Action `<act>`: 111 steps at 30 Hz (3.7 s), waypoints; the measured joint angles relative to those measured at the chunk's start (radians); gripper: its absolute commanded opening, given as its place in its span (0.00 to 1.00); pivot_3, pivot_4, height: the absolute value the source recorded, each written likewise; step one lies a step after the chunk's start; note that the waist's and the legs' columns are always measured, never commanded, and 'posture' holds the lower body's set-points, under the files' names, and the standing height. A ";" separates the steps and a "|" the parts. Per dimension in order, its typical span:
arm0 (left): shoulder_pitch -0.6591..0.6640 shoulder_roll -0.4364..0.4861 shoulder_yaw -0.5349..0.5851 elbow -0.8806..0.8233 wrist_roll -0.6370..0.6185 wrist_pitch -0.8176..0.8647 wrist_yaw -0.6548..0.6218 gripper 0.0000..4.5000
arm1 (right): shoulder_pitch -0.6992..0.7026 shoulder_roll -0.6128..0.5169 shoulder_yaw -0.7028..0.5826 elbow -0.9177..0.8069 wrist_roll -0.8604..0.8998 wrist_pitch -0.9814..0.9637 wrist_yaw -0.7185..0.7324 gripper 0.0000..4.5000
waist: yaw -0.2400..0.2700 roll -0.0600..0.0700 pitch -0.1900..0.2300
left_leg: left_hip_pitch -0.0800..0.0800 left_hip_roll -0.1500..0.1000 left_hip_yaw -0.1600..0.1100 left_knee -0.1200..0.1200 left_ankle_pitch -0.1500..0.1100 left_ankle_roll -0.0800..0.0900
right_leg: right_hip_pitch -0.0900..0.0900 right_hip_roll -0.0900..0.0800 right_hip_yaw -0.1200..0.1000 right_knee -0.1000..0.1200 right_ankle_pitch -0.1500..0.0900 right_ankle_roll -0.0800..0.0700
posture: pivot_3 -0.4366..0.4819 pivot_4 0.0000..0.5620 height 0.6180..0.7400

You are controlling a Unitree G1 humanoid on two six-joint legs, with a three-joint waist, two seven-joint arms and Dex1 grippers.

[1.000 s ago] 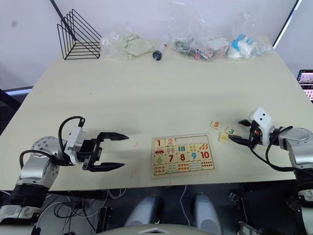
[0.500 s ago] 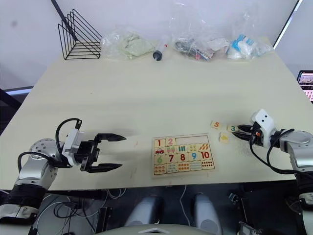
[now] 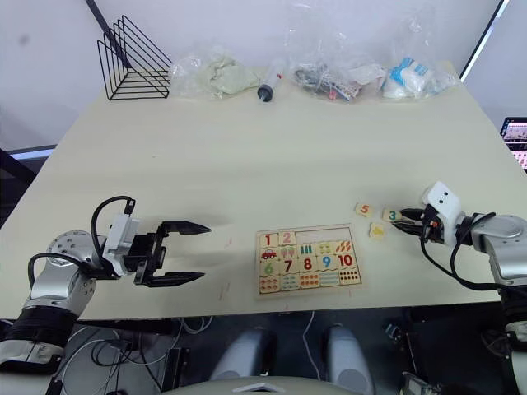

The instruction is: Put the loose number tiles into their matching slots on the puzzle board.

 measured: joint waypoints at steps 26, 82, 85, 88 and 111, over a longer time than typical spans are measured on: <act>0.017 -0.005 0.020 -0.103 0.051 0.047 0.005 1.00 | -0.261 -0.043 0.320 -0.711 -0.008 0.699 -0.035 0.19 | 0.000 0.000 0.000 | -0.010 0.000 -0.004 0.000 0.000 0.000 | -0.009 -0.001 -0.003 -0.001 0.000 0.000 | 0.48 0.27 1.00; 0.044 -0.035 0.043 -0.278 0.062 0.212 0.059 1.00 | -0.490 0.177 0.674 -0.821 0.104 1.217 -0.436 0.19 | -0.002 -0.002 -0.001 | -0.018 -0.002 -0.010 0.001 0.000 0.000 | -0.014 -0.001 -0.010 0.000 0.001 -0.002 | 0.48 0.27 1.00; 0.044 -0.035 0.043 -0.278 0.062 0.212 0.058 1.00 | -0.491 0.177 0.679 -0.821 0.104 1.211 -0.442 0.19 | -0.002 -0.002 -0.001 | -0.018 -0.002 -0.010 0.001 0.000 0.000 | -0.014 -0.001 -0.010 0.000 0.001 -0.002 | 0.48 0.27 1.00; 0.047 -0.035 0.043 -0.278 0.062 0.212 0.057 1.00 | -0.491 0.177 0.682 -0.821 0.105 1.207 -0.445 0.19 | -0.003 -0.002 -0.001 | -0.018 -0.002 -0.010 0.001 0.000 0.000 | -0.014 -0.001 -0.010 0.000 0.001 -0.002 | 0.48 0.27 1.00; 0.052 -0.037 0.044 -0.278 0.061 0.212 0.057 1.00 | -0.491 0.171 0.697 -0.817 0.108 1.173 -0.441 0.92 | -0.002 -0.002 -0.001 | -0.018 -0.002 -0.010 0.001 0.000 0.000 | -0.014 -0.001 -0.010 0.000 0.001 -0.002 | 0.48 0.27 1.00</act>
